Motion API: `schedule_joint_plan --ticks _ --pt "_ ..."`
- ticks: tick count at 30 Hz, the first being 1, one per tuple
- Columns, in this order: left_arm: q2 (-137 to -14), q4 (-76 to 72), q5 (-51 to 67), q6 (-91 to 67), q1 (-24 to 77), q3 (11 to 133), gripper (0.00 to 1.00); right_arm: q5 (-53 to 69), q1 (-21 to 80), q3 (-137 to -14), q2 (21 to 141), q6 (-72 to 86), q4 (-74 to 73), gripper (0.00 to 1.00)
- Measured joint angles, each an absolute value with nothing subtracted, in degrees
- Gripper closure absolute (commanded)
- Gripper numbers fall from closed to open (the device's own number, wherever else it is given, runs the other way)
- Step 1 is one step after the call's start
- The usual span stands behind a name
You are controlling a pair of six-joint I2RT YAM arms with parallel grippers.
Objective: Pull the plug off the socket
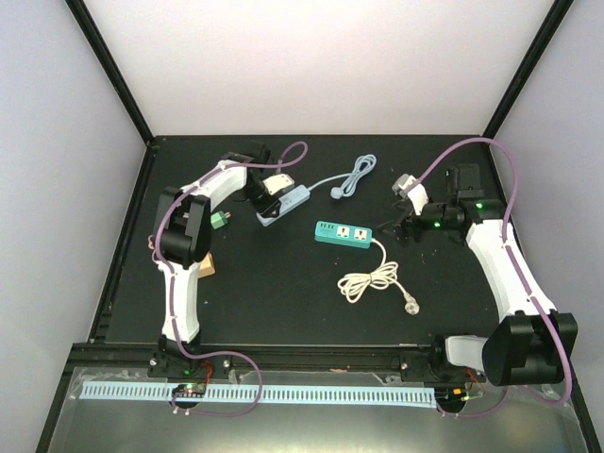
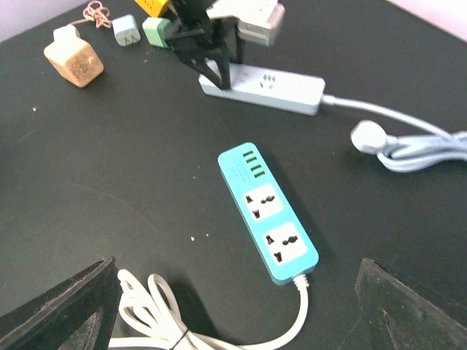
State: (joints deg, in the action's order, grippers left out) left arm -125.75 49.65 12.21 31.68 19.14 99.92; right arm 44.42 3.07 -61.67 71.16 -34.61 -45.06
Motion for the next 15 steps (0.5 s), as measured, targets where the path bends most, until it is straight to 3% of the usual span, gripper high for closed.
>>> schedule_joint_plan --ticks 15 --pt "-136.68 51.00 11.97 37.36 31.51 117.71 0.78 45.06 3.07 -59.81 68.99 -31.88 -40.77 0.09"
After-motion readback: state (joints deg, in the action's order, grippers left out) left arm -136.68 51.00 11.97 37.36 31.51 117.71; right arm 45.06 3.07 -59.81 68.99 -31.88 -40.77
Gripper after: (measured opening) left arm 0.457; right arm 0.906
